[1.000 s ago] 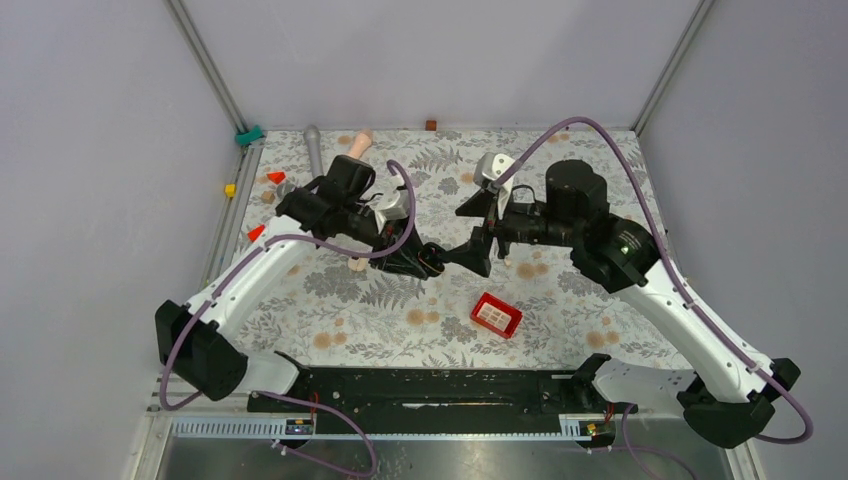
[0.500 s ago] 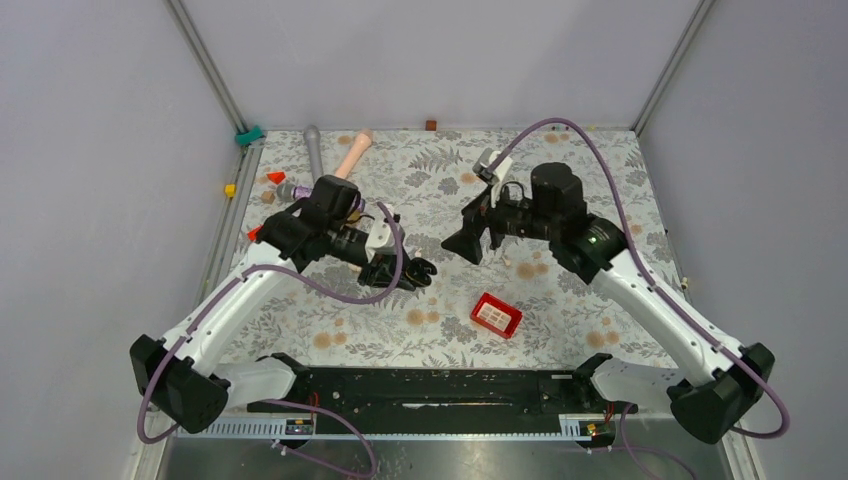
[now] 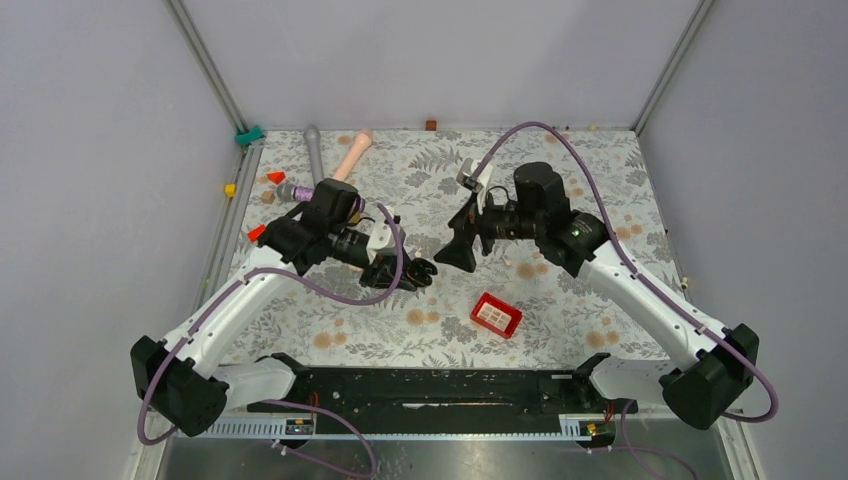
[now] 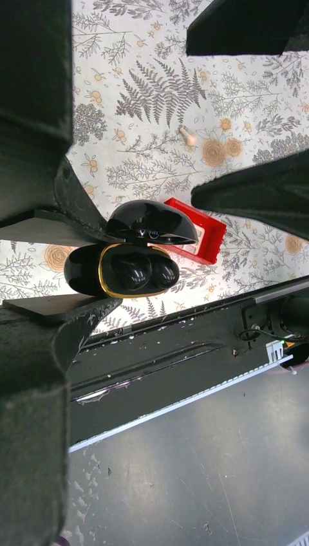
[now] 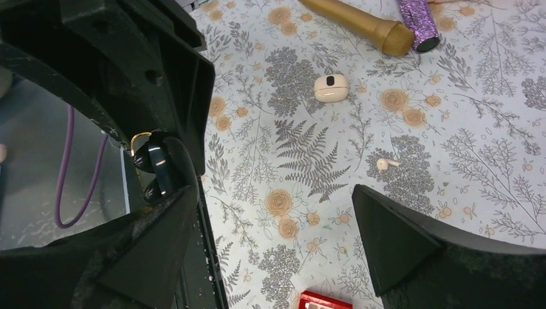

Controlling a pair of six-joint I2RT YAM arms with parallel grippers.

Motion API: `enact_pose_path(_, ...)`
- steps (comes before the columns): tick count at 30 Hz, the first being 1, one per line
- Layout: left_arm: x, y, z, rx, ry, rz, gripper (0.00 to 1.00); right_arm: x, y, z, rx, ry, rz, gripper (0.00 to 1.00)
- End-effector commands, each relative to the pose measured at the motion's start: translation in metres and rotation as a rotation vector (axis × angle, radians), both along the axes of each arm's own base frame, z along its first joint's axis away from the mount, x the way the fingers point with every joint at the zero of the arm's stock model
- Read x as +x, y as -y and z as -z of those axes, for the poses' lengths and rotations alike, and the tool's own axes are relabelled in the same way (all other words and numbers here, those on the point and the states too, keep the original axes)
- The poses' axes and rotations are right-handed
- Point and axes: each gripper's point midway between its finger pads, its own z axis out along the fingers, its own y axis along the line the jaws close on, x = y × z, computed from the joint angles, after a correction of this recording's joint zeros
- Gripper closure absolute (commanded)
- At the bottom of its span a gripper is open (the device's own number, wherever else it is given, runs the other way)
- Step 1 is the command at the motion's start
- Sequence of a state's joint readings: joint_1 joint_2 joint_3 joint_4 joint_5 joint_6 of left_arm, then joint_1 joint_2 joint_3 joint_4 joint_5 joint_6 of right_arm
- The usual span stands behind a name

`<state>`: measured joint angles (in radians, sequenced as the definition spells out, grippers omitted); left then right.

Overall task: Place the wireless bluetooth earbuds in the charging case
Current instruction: Close the charging case.

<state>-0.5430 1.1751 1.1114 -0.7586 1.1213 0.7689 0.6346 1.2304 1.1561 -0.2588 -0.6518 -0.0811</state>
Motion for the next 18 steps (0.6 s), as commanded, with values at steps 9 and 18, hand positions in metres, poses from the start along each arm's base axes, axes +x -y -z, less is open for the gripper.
enact_pose_path(9, -0.001, 0.004, -0.015, -0.060, 0.042, 0.017, 0.93, -0.080, -0.006, -0.031, 0.079, 0.050, -0.394, 0.00)
enact_pose_path(18, 0.001, 0.005, -0.015, -0.062, 0.040, 0.009, 0.93, -0.068, -0.008, -0.036, 0.109, 0.073, -0.320, 0.01)
